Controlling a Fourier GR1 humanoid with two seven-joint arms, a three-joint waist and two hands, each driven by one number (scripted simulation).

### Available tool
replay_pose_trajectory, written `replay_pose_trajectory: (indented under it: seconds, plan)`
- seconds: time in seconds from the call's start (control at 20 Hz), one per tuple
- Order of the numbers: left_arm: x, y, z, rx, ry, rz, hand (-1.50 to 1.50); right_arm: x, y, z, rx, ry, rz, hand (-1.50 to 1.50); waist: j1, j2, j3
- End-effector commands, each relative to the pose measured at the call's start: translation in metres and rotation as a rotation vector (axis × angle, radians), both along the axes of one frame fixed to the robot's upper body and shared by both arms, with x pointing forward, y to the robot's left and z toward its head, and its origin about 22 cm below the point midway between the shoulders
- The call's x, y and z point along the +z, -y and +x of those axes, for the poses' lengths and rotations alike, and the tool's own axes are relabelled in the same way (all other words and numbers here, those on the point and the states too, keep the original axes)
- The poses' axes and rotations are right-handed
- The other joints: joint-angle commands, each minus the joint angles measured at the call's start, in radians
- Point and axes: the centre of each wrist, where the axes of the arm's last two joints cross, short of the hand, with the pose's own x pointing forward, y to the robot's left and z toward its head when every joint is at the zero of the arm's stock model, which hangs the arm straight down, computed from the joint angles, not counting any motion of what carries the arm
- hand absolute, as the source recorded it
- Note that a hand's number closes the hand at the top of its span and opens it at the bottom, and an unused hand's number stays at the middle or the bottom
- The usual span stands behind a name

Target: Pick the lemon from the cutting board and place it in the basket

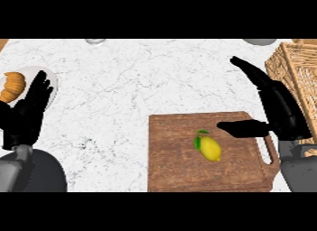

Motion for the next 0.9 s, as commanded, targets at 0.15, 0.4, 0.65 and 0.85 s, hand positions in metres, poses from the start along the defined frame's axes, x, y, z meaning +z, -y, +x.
replay_pose_trajectory:
  seconds: [0.15, 0.4, 0.65, 0.85]
  plan:
    - [-0.005, -0.011, -0.005, 0.024, -0.009, -0.001, 0.0, 0.032, 0.008, -0.018, 0.064, -0.383, -0.41, -1.5, -0.002, -0.003, -0.002]
    - [-0.01, -0.006, 0.0, -0.008, -0.01, -0.008, 0.0, 0.073, 0.02, -0.029, 0.101, -0.497, -0.409, -1.5, 0.008, 0.007, 0.003]
    - [-0.004, 0.002, 0.001, -0.014, 0.002, -0.004, 0.0, 0.085, 0.007, -0.049, 0.103, -0.512, -0.35, -1.5, 0.019, 0.008, 0.004]
    - [0.02, -0.001, 0.006, -0.024, 0.006, 0.008, 0.0, 0.083, 0.017, -0.043, 0.086, -0.448, -0.252, -1.5, 0.021, 0.009, 0.005]
